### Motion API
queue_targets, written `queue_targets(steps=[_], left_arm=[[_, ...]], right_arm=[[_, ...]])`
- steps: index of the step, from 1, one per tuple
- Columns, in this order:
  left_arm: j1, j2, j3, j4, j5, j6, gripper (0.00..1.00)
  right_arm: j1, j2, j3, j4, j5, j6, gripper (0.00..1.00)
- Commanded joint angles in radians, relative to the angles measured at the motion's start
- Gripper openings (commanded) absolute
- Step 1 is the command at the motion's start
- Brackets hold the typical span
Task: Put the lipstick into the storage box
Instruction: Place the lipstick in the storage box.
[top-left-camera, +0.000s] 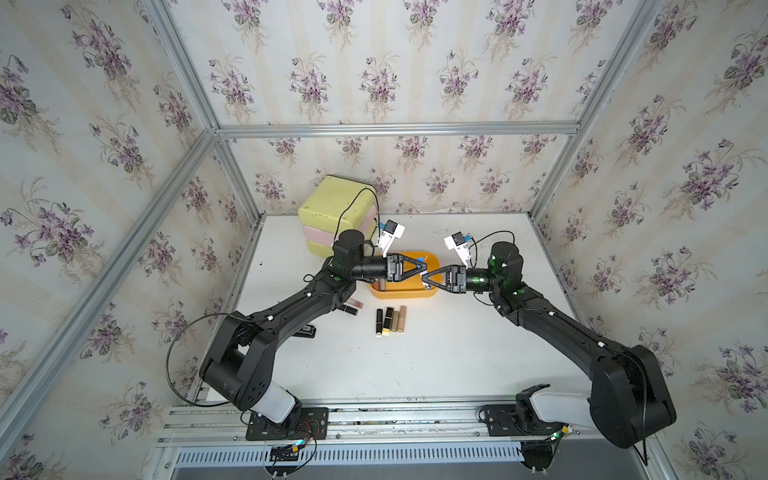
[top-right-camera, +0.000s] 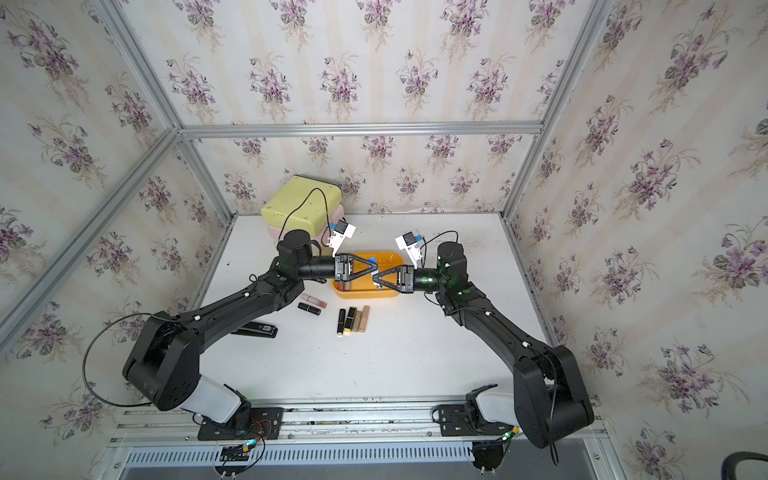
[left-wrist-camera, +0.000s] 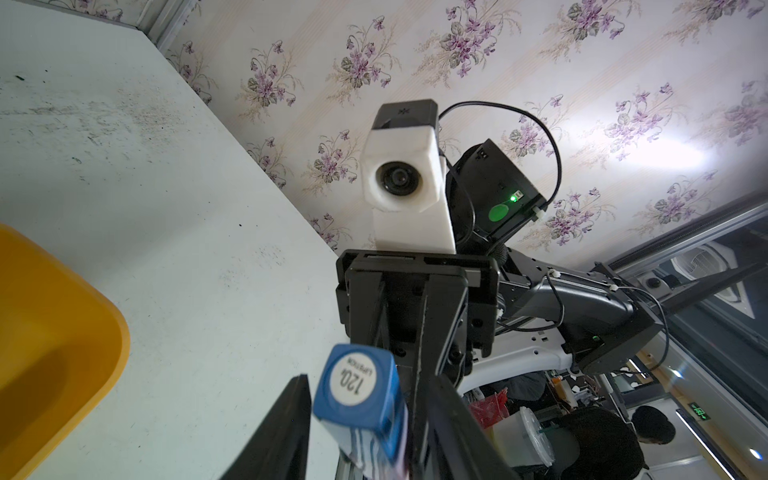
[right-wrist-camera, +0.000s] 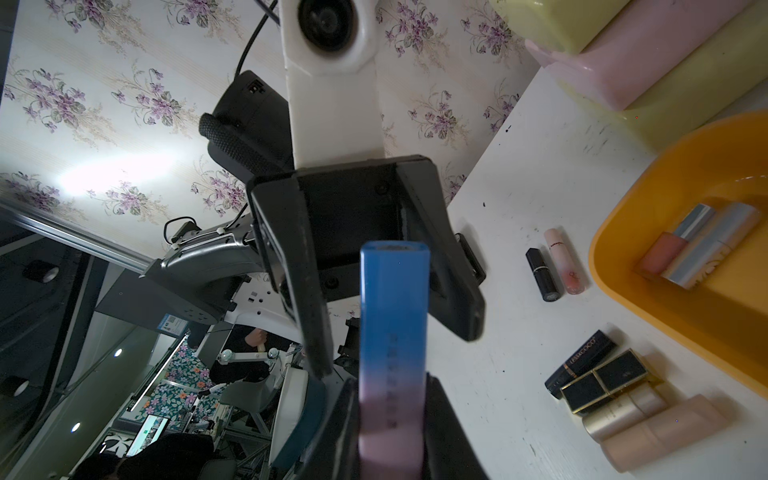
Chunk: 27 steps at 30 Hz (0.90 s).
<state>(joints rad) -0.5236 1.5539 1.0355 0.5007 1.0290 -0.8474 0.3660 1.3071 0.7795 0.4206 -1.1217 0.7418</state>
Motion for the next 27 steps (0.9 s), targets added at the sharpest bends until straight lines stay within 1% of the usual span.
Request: queue_targets(steps=[1, 10, 14, 17, 19, 22, 24, 27], left_arm=[[-0.002, 0.007, 0.012, 0.057, 0.027, -0.016, 0.37], [-0.009, 0.024, 0.023, 0.057, 0.046, -0.023, 0.17], [-0.009, 0.031, 0.023, 0.057, 0.045, -0.024, 0.09], [-0.009, 0.036, 0.026, 0.053, 0.045, -0.027, 0.02], [-0.009, 0.038, 0.03, 0.041, 0.043, -0.021, 0.01], [-0.009, 0.037, 0.036, 0.004, 0.037, 0.0, 0.0], [-0.009, 0.036, 0.041, -0.033, 0.03, 0.016, 0.0], [-0.008, 0.032, 0.069, -0.169, 0.001, 0.089, 0.0]], right_arm=[[0.0, -0.006, 0.001, 0.026, -0.002, 0.005, 0.17], [0.001, -0.006, 0.006, 0.025, -0.001, 0.0, 0.17], [-0.002, -0.003, 0.011, 0.026, 0.005, 0.0, 0.22], [-0.011, 0.0, 0.017, 0.024, 0.009, 0.001, 0.31], [-0.022, -0.001, 0.021, 0.024, 0.013, 0.002, 0.42], [-0.041, -0.012, 0.028, 0.013, 0.025, 0.001, 0.55], [-0.055, -0.022, 0.029, 0.006, 0.037, 0.001, 0.6], [-0.088, -0.046, 0.028, -0.028, 0.068, -0.011, 0.63]])
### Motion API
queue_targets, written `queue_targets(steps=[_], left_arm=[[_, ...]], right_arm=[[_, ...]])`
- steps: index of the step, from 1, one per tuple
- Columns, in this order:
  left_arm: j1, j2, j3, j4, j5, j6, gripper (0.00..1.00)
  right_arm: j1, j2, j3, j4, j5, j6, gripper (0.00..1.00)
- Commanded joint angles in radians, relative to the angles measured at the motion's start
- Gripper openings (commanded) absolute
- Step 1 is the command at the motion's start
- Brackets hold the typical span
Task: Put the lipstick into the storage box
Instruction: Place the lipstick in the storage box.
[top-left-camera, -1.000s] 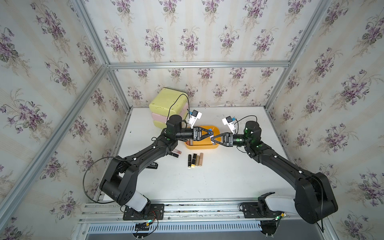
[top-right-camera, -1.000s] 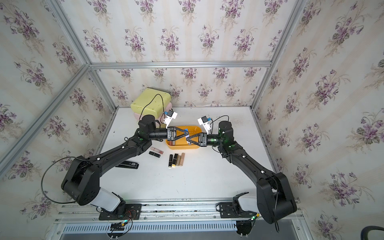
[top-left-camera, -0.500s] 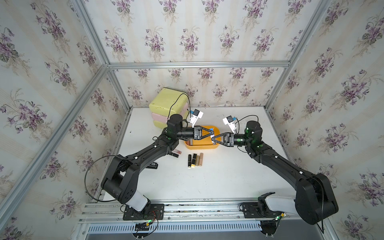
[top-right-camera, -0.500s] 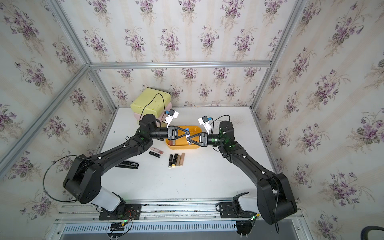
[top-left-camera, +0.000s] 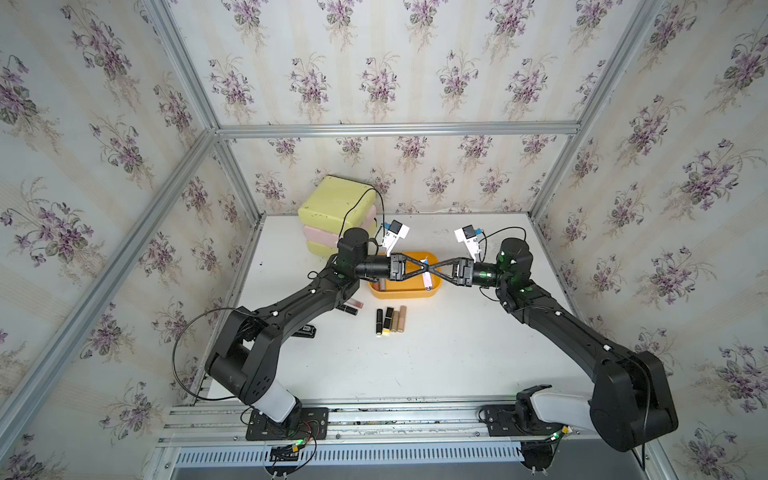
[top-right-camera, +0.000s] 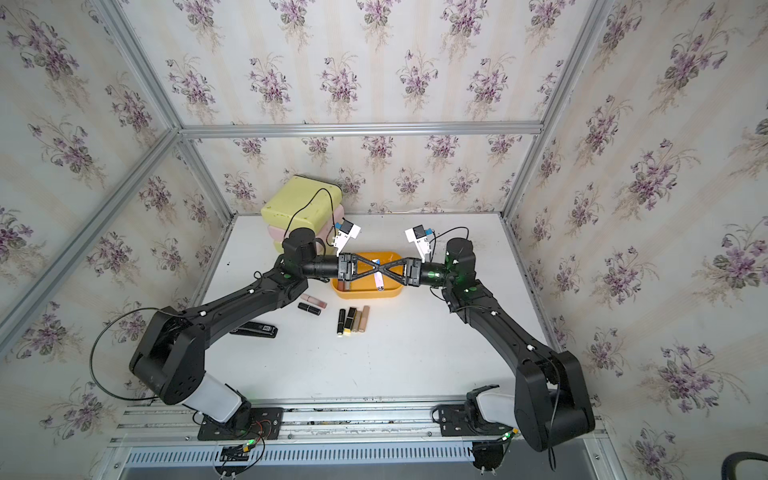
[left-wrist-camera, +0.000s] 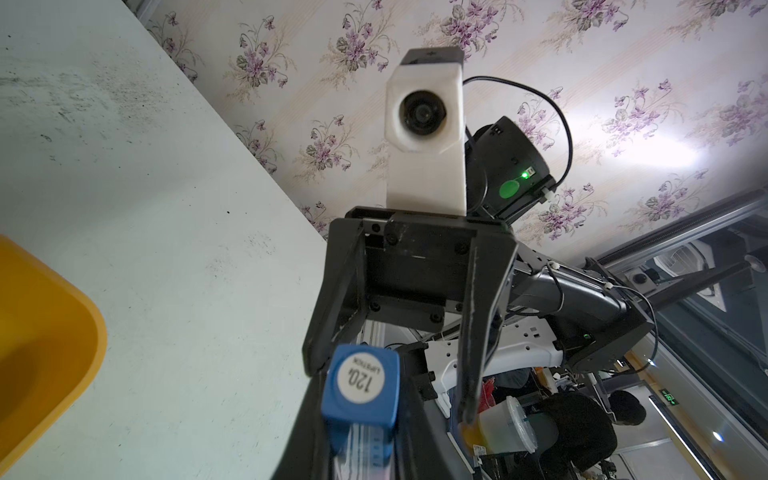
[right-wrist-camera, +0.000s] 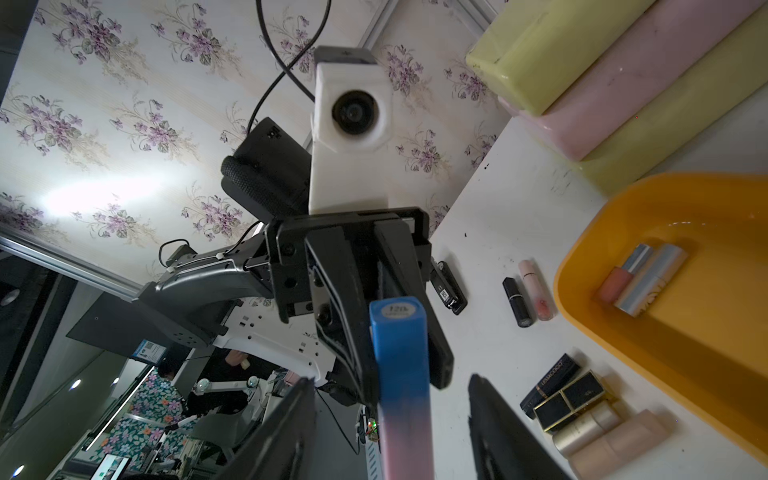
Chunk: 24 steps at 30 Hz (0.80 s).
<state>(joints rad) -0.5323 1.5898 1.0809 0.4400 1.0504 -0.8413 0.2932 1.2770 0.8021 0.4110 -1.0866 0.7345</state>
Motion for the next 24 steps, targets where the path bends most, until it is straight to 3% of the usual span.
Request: queue_targets(steps=[1, 5, 8, 14, 18, 24], left_arm=[[0.002, -0.006, 0.038, -0.178, -0.044, 0.119, 0.0], [-0.001, 0.003, 0.167, -0.588, -0.206, 0.327, 0.0], [-0.001, 0.02, 0.242, -0.783, -0.34, 0.416, 0.0], [-0.001, 0.074, 0.361, -0.998, -0.591, 0.463, 0.0], [-0.001, 0.125, 0.413, -1.075, -0.718, 0.472, 0.0], [-0.002, 0.224, 0.502, -1.123, -0.783, 0.484, 0.0]], right_arm=[[-0.028, -0.031, 0.009, -0.05, 0.061, -0.022, 0.63], [-0.046, -0.098, 0.068, -0.319, 0.292, -0.199, 0.63], [-0.046, -0.135, 0.094, -0.445, 0.453, -0.273, 0.63], [-0.045, -0.157, 0.052, -0.485, 0.561, -0.322, 0.63], [-0.032, -0.195, -0.057, -0.378, 0.572, -0.322, 0.68], [0.097, -0.227, -0.135, -0.352, 0.662, -0.513, 0.69]])
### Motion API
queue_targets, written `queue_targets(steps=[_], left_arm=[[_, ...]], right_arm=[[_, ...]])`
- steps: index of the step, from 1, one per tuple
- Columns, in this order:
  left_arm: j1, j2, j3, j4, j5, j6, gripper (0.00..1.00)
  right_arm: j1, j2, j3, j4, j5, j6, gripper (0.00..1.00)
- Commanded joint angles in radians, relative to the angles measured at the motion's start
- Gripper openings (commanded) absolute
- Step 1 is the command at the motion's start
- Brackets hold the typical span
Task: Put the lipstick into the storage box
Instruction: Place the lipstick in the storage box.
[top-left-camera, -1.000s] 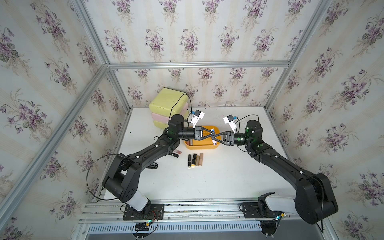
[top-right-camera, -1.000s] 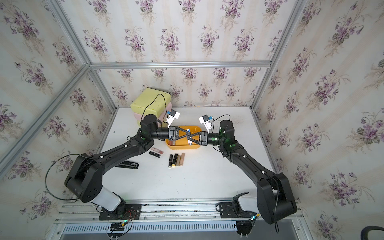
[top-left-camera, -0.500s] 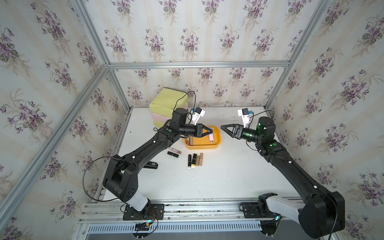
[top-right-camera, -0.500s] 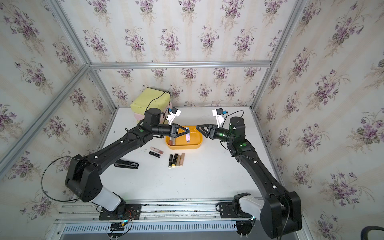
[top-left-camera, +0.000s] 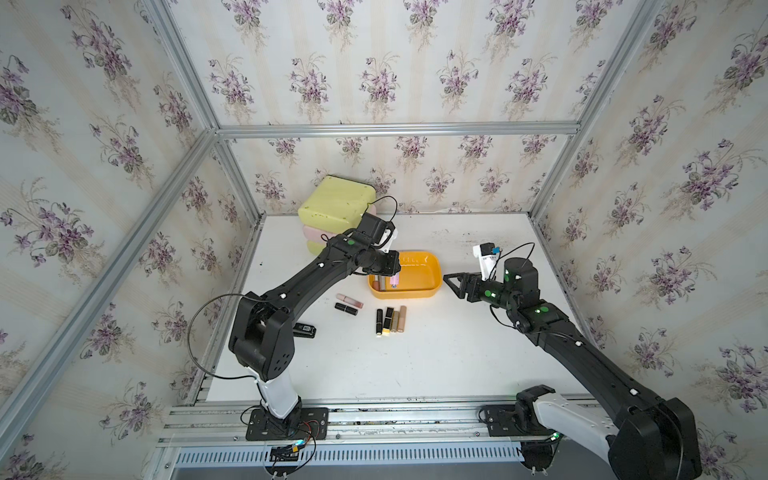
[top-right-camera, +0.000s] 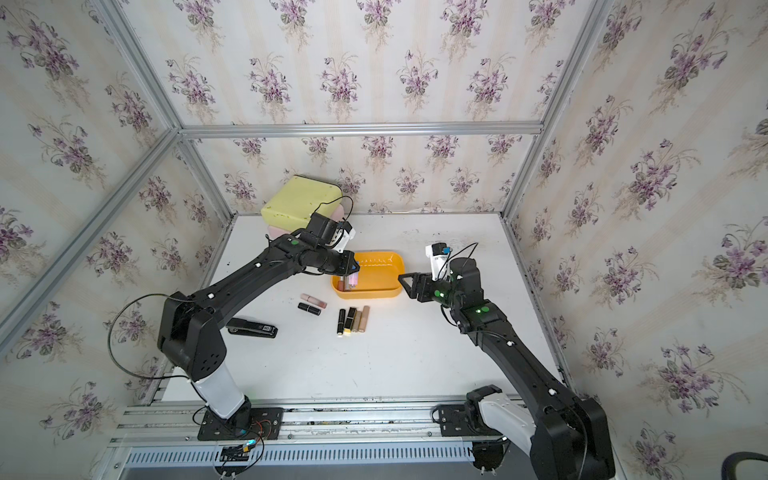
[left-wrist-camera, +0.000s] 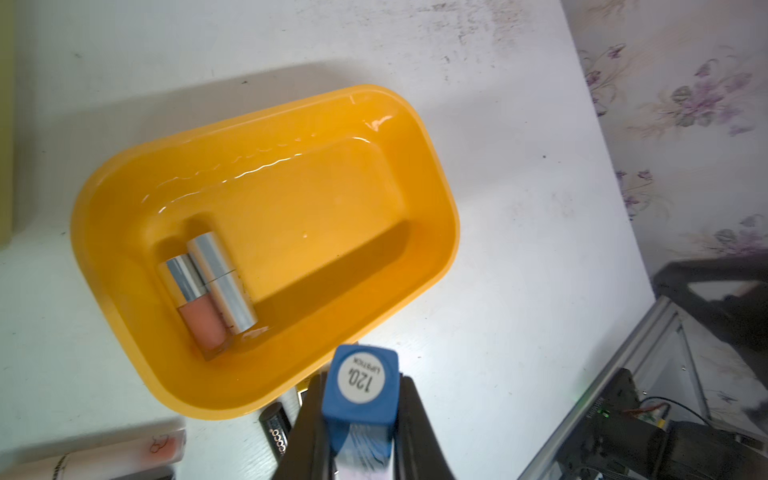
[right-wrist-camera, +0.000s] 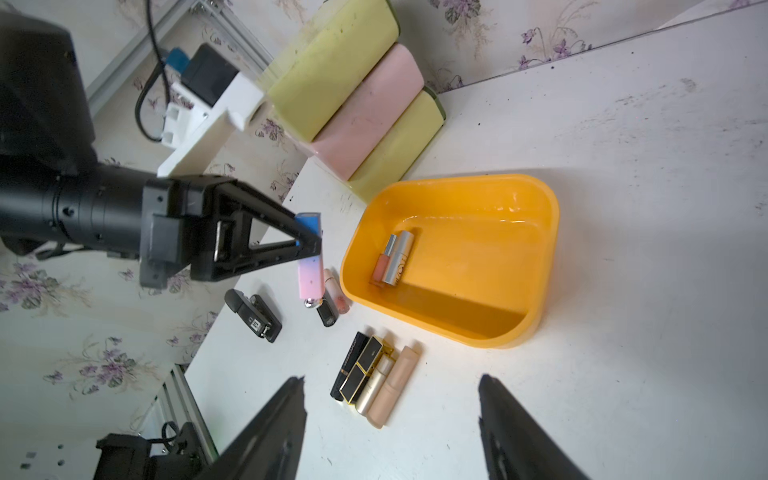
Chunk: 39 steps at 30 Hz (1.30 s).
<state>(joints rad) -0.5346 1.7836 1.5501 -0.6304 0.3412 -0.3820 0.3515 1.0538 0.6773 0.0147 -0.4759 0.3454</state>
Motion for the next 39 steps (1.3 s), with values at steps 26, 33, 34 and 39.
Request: queue_targets(steps=[26, 33, 34, 39], left_arm=[[0.002, 0.372, 0.279, -0.112, -0.09, 0.017, 0.0], [0.007, 0.404, 0.281, -0.111, -0.102, 0.015, 0.0], [0.007, 0.407, 0.28, -0.112, -0.102, 0.015, 0.0], [0.013, 0.428, 0.285, -0.116, -0.105, 0.015, 0.02]], right_arm=[[0.321, 0.064, 0.011, -0.066, 0.198, -0.43, 0.7], [0.322, 0.075, 0.012, -0.069, 0.207, -0.42, 0.7], [0.321, 0.078, 0.013, -0.071, 0.206, -0.418, 0.7], [0.322, 0.097, 0.02, -0.08, 0.203, -0.411, 0.7]])
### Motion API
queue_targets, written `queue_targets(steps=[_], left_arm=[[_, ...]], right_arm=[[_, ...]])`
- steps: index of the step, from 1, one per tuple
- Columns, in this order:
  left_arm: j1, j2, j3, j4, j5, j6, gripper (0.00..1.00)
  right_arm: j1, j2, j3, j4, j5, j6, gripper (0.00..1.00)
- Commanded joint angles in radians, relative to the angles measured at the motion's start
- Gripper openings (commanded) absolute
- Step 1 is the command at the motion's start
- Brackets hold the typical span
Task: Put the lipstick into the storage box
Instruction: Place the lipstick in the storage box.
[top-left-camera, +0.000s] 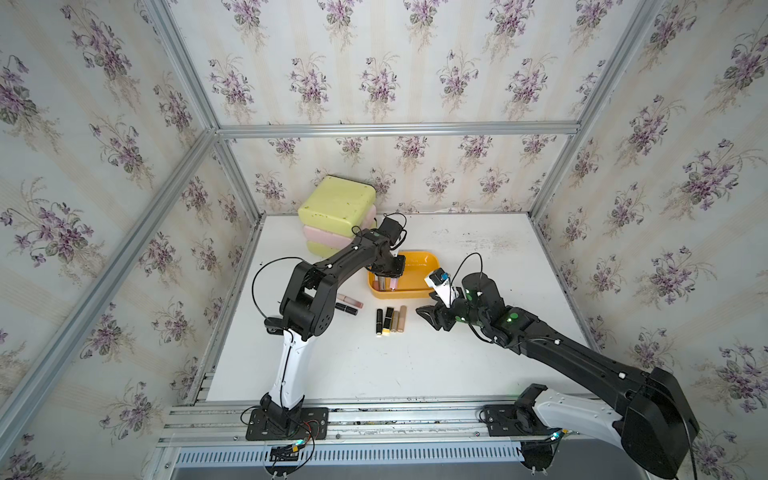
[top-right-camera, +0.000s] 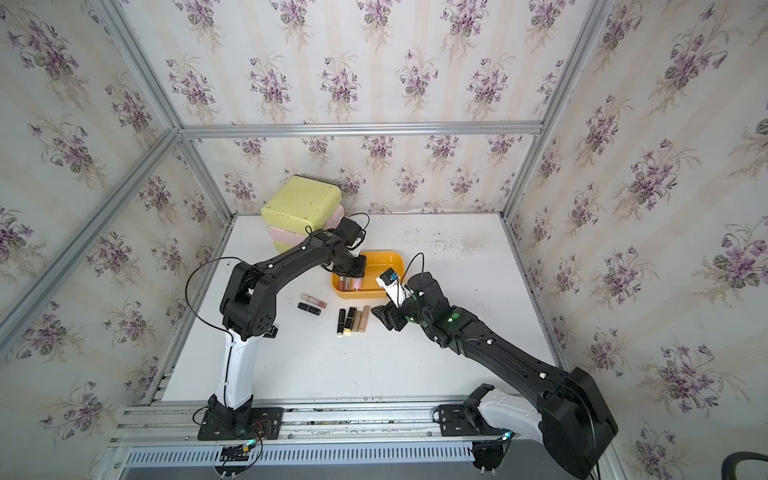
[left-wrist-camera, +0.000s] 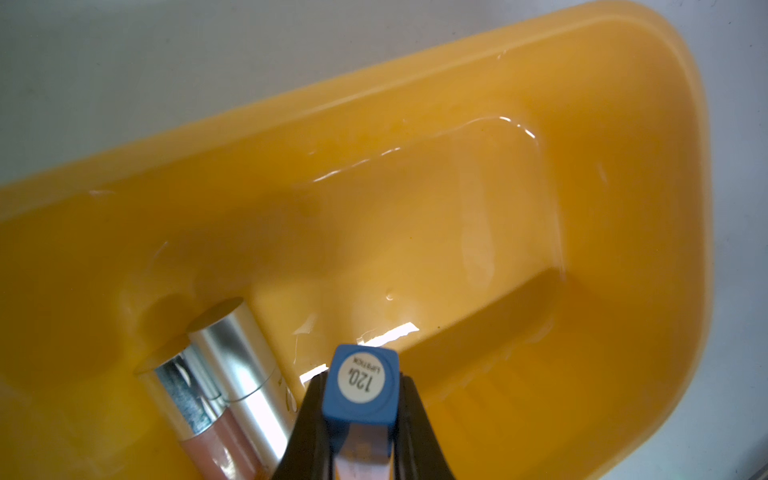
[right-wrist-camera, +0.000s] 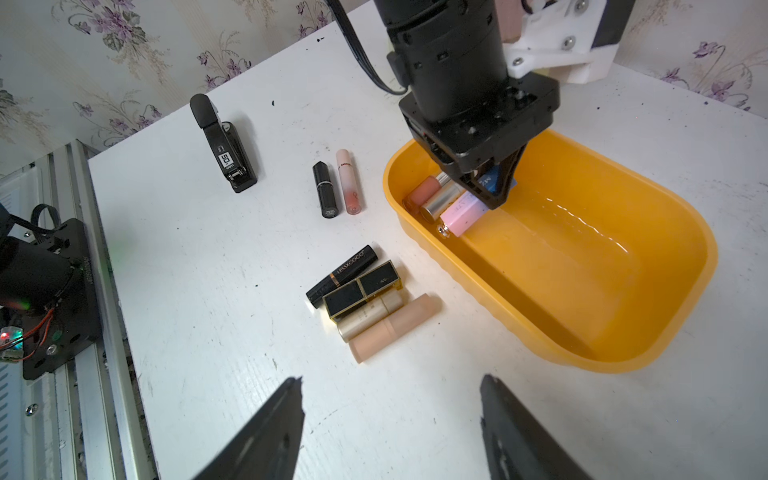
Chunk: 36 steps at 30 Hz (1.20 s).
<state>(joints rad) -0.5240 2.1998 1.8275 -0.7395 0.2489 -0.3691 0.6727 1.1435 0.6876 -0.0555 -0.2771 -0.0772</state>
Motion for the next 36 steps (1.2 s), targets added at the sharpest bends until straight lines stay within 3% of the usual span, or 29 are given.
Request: queue_targets(steps=[1, 18, 27, 36], left_arm=[[0.002, 0.016, 0.008, -0.007, -0.015, 0.002, 0.02], [0.009, 0.026, 0.002, -0.007, -0.014, -0.001, 0.28], [0.009, -0.055, -0.035, 0.011, -0.009, -0.003, 0.33], [0.009, -0.228, -0.129, 0.035, -0.001, 0.004, 0.34]], right_arm=[[0.001, 0.01, 0.01, -0.012, 0.001, 0.011, 0.7], [0.001, 0.009, 0.021, -0.03, -0.002, 0.029, 0.7], [0.0, -0.009, 0.042, -0.054, 0.016, 0.075, 0.7], [0.001, -0.022, 0.078, -0.078, 0.016, 0.158, 0.7]])
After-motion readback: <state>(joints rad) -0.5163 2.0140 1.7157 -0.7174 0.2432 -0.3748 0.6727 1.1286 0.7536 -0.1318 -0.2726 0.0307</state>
